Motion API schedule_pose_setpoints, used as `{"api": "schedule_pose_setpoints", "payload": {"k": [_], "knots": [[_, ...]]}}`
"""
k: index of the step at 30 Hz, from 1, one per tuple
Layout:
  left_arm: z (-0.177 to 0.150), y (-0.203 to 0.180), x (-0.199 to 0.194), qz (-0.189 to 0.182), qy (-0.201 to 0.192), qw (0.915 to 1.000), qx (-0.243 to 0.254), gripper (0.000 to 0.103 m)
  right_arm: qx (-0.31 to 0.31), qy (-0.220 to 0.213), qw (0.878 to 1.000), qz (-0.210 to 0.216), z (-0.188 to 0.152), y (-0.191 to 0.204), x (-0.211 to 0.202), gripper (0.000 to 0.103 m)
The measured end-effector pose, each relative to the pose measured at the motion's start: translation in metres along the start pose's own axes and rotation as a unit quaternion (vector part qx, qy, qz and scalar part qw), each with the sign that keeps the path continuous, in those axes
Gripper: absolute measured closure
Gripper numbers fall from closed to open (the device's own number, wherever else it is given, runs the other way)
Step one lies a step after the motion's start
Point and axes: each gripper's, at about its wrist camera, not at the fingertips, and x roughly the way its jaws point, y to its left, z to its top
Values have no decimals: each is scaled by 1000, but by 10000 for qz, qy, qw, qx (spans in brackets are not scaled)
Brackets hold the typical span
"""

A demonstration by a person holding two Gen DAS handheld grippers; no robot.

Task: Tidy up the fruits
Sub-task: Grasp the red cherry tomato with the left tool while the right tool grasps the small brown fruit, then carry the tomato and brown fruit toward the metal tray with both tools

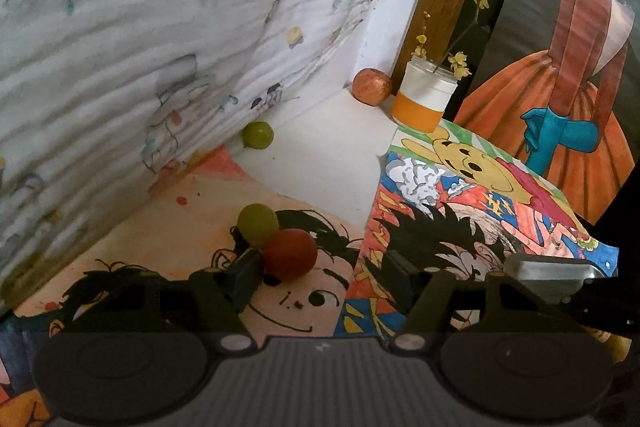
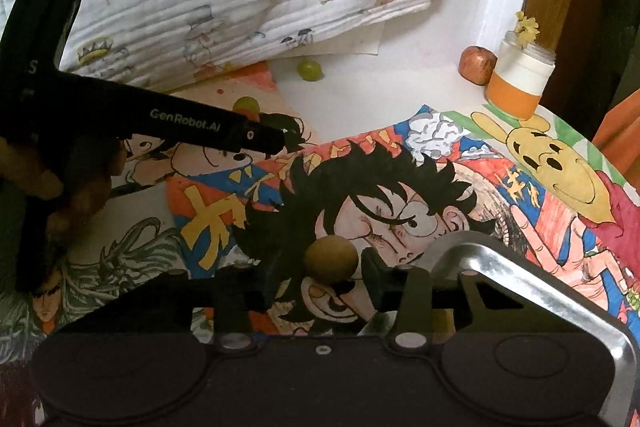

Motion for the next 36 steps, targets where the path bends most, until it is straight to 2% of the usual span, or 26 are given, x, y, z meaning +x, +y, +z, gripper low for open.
{"api": "schedule_pose_setpoints", "payload": {"k": [9, 12, 14, 17, 29, 36], "knots": [[1, 0, 3, 197, -50, 9998, -40, 47, 125, -69, 9999, 24, -1, 0, 0, 64], [0, -3, 4, 325, -63, 9994, 45, 55, 179, -98, 9998, 72, -2, -1, 0, 68], [0, -5, 5, 388, -57, 9991, 129, 65, 197, -121, 9997, 84, -2, -1, 0, 72], [0, -7, 5, 385, -42, 9991, 193, 71, 223, -139, 9996, 84, -2, -1, 0, 72], [-5, -17, -10, 151, 21, 9992, 382, 72, 261, -125, 9995, 130, -6, 0, -8, 72], [-12, -31, -31, -51, 43, 9989, 456, 72, 400, -322, 9986, 108, -11, 1, -31, 72]]}}
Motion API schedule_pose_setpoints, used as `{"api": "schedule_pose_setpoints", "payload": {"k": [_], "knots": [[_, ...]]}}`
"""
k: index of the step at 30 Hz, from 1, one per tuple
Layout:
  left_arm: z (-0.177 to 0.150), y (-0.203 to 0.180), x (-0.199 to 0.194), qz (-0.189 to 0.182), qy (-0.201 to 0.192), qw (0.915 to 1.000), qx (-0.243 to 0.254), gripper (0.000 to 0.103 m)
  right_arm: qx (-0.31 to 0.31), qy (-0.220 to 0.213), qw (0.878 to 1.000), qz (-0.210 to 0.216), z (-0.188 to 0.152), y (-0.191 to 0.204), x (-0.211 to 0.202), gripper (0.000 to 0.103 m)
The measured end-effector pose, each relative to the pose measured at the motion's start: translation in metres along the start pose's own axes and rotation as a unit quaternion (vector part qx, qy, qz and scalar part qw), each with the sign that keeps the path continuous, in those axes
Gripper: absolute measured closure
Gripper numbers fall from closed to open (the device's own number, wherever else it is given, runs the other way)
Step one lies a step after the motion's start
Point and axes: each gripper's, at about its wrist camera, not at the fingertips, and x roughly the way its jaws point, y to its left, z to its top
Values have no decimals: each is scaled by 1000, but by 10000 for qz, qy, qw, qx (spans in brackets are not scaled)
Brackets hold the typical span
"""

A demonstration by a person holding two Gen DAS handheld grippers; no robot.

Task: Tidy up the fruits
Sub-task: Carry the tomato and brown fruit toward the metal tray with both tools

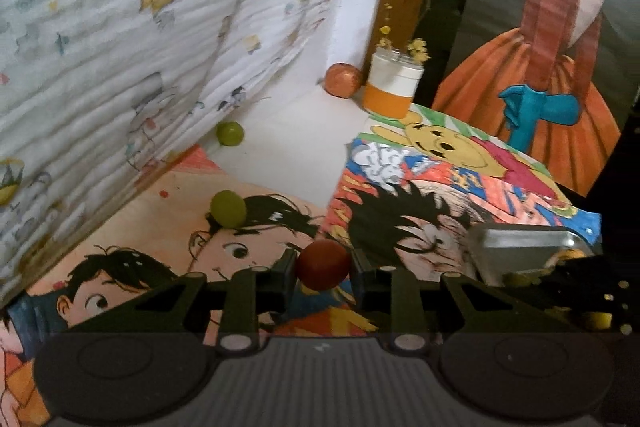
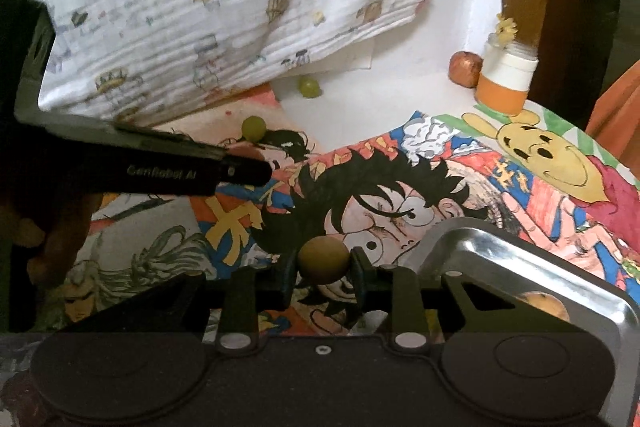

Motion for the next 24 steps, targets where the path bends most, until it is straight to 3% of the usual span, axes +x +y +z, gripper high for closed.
{"api": "schedule_pose_setpoints", "payload": {"k": [24], "knots": [[-25, -94, -86, -671, -274, 9968, 352, 72, 476, -658, 9956, -471, -59, -12, -129, 72]]}}
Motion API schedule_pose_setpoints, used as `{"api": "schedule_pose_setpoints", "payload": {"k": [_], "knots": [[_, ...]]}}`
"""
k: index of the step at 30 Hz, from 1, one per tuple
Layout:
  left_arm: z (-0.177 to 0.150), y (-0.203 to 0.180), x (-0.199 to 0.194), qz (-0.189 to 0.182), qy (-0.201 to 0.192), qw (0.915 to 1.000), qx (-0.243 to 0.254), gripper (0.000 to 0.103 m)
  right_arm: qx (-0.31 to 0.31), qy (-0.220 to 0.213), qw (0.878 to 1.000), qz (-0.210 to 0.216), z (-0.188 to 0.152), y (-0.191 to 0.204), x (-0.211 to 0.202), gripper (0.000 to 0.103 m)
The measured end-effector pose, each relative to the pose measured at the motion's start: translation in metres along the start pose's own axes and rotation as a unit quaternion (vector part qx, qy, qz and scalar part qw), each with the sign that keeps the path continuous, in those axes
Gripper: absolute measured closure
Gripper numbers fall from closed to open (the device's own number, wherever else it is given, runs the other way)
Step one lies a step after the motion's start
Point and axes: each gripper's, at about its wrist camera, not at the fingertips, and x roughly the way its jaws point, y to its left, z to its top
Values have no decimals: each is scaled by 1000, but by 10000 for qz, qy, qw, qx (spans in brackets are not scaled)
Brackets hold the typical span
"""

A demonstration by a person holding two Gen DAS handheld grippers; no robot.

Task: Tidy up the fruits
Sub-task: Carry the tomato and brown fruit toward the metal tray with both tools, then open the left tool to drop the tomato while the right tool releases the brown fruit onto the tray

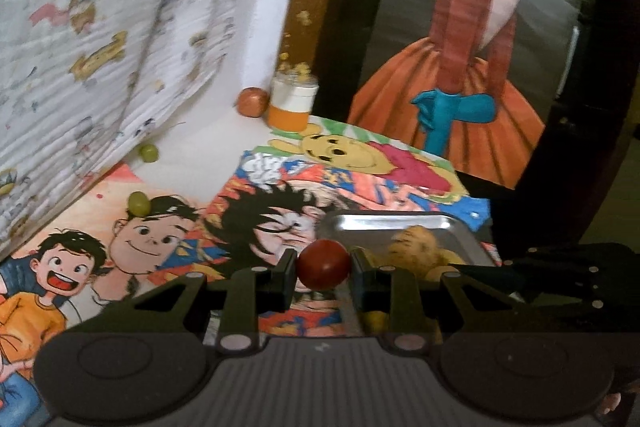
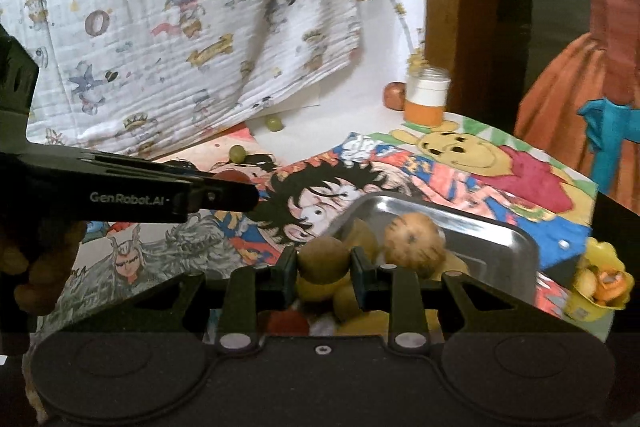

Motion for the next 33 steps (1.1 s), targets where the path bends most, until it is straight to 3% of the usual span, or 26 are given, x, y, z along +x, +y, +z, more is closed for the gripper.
{"api": "schedule_pose_setpoints", "payload": {"k": [14, 22, 33], "knots": [[-26, -60, -11, -598, 234, 9973, 358, 72, 298, 41, 9989, -367, -51, -22, -47, 72], [-40, -91, 0, -1008, 655, 9872, 1052, 72, 281, 210, 9972, -662, -76, -32, -55, 72], [-49, -106, 15, -994, 1107, 9768, 1538, 72, 357, 335, 9963, -700, -90, -38, -54, 72]]}}
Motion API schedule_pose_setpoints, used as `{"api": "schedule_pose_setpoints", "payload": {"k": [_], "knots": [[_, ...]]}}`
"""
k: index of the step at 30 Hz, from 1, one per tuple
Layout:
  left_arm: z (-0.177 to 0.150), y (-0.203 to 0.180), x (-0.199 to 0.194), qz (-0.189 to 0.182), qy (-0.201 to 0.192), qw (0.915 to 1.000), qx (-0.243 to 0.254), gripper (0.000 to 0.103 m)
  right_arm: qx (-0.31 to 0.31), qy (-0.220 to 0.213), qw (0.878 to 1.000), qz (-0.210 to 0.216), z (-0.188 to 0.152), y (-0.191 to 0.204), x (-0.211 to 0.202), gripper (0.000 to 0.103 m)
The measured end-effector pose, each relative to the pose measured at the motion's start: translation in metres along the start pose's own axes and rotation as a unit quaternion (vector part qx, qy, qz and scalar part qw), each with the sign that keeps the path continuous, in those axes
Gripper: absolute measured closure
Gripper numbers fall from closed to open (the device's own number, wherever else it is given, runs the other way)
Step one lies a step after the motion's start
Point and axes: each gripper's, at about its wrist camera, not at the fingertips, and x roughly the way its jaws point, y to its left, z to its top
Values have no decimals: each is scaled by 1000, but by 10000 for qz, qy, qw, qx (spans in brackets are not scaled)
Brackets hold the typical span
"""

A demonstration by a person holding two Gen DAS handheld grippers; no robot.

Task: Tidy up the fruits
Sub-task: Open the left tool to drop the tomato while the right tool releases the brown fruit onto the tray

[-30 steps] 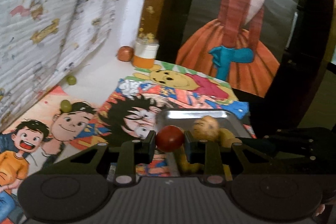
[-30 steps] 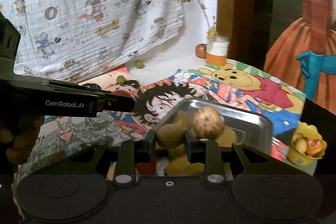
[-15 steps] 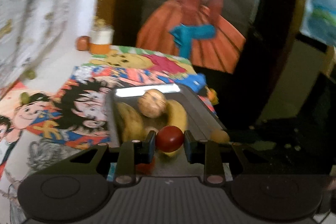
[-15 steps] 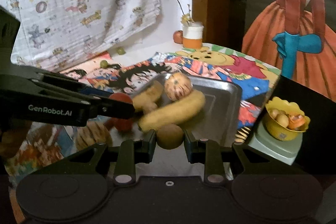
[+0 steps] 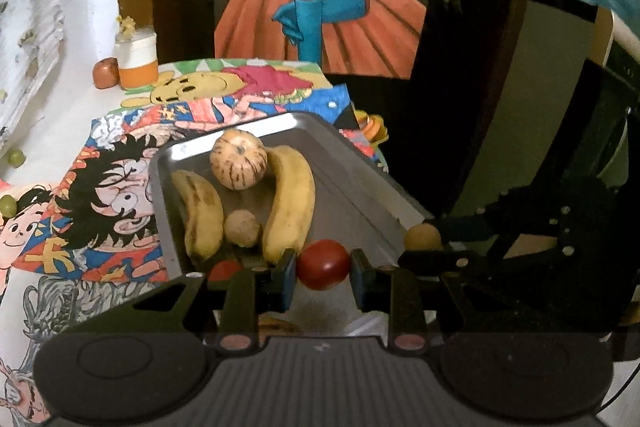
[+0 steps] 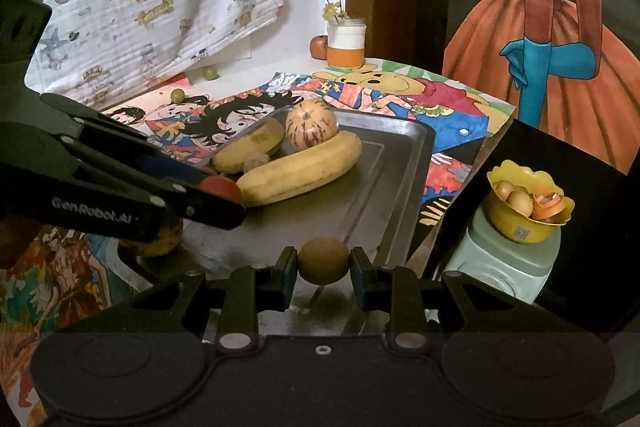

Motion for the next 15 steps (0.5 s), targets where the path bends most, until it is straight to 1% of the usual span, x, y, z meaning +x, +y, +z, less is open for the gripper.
{"api": "schedule_pose_setpoints", "payload": {"k": [6, 15], "knots": [[-3, -3, 9, 117, 270, 9995, 62, 72, 9, 46, 10000, 18, -2, 1, 2, 72], [-2, -2, 11, 124, 286, 9995, 75, 72, 23, 79, 10000, 14, -4, 2, 4, 72]]}}
